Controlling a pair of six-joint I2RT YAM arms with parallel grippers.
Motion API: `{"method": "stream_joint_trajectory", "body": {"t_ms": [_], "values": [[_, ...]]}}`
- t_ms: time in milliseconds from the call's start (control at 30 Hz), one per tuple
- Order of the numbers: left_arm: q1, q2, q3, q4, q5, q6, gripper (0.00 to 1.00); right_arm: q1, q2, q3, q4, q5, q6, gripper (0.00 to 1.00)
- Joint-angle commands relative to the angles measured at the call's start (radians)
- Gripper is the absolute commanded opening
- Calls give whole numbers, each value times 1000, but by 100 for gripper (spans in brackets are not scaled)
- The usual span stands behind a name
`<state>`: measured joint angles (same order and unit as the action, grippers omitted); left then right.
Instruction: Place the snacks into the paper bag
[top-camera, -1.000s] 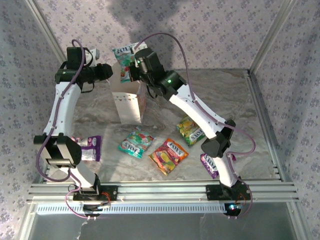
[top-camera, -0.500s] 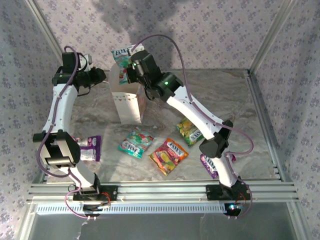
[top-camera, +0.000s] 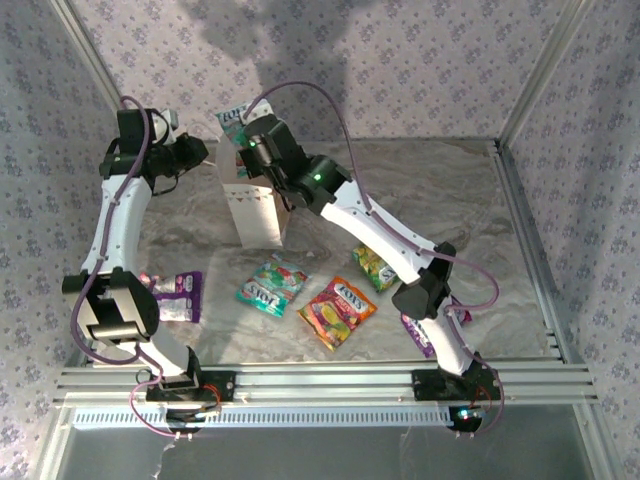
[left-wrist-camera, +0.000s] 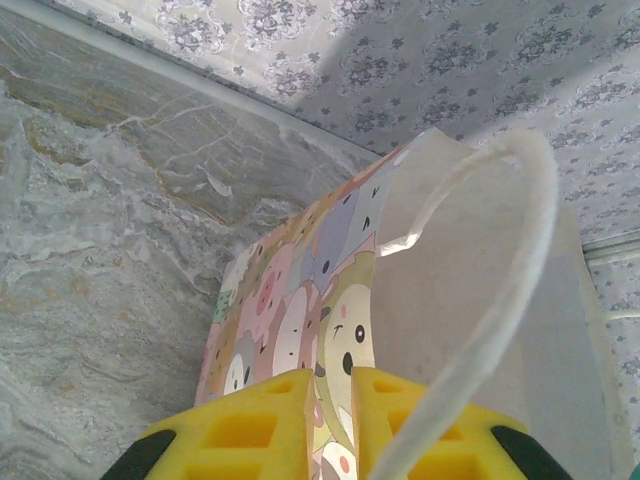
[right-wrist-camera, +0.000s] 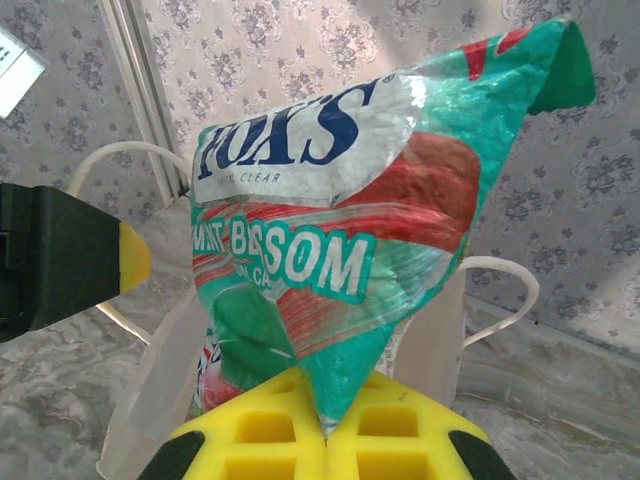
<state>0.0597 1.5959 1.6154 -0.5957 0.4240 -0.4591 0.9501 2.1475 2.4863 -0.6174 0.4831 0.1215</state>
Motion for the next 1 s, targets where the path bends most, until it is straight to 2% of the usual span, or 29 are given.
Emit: {"method": "stream_joint_trajectory", "body": {"t_ms": [0,267,633,733,967], "values": [[8,-35,-3,28,31,-12,18,15,-4,45,78,87,-67,0],[8,-39,-22,38,41,-21,16,20,5,26,108,100,-125,0],[6,-34,-17,47,54,-26,15,22,19,-7,90,178,-152,0],[7,-33,-16,47,56,-29,14,20,22,-9,74,189,-150,2],[7,-31,-17,42,58,-30,14,18,23,-9,32,166,-121,15]]}}
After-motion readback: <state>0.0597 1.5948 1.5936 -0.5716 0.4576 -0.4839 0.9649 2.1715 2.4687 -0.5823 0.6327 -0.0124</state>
